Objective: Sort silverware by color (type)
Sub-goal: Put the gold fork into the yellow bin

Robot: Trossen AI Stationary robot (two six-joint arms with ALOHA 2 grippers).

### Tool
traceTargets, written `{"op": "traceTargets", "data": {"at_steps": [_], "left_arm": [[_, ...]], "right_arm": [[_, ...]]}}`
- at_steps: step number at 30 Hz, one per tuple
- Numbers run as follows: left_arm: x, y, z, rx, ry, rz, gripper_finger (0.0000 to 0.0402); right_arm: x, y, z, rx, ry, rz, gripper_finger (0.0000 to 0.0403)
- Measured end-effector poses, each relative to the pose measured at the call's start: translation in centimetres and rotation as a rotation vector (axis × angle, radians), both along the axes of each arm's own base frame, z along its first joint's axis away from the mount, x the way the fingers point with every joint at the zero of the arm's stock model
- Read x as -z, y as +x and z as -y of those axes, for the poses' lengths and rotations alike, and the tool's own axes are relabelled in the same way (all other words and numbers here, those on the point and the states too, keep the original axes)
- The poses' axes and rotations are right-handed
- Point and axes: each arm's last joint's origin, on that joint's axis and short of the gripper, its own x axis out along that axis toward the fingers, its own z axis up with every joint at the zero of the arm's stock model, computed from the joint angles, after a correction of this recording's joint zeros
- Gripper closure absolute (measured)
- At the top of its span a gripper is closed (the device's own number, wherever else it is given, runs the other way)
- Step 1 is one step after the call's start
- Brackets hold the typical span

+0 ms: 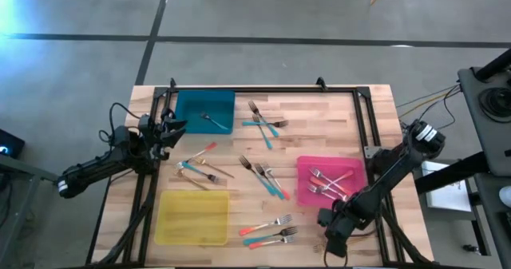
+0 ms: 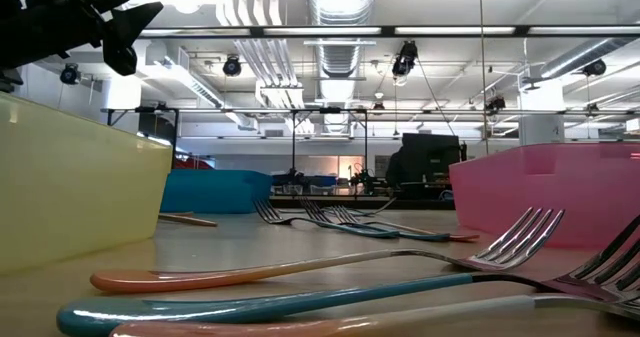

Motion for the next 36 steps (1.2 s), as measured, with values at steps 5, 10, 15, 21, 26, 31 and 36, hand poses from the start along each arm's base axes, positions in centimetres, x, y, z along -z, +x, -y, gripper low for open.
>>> {"op": "traceTargets", "data": {"at_steps": [5, 10, 15, 21, 26, 31, 36], "left_arm": [[0.0, 0.0, 0.0, 0.0, 0.0, 0.0, 0.026], [0.0, 0.0, 0.0, 0.0, 0.0, 0.0, 0.026], [0.0, 0.0, 0.0, 0.0, 0.0, 0.0, 0.026], [0.0, 0.0, 0.0, 0.0, 0.0, 0.0, 0.026], [0.0, 0.0, 0.0, 0.0, 0.0, 0.0, 0.026], [0.0, 0.0, 0.0, 0.0, 0.0, 0.0, 0.026], [0.0, 0.0, 0.0, 0.0, 0.0, 0.0, 0.026]], "right_arm": [[0.6, 0.0, -1.0, -0.043, 0.051, -0.01, 0.0339], [0.5, -0.1, -1.0, -0.023, 0.055, -0.022, 0.0339], [0.4, 0.0, -1.1, -0.004, 0.063, -0.012, 0.0339], [-0.8, 1.0, -1.5, -0.001, -0.006, 0.154, 0.0339], [-2.6, 1.8, -2.3, 0.002, -0.026, 0.209, 0.034], [-3.1, 1.9, -3.4, -0.014, -0.062, 0.168, 0.0339], [-2.2, 2.1, -5.1, -0.067, -0.085, 0.134, 0.0339]]}}
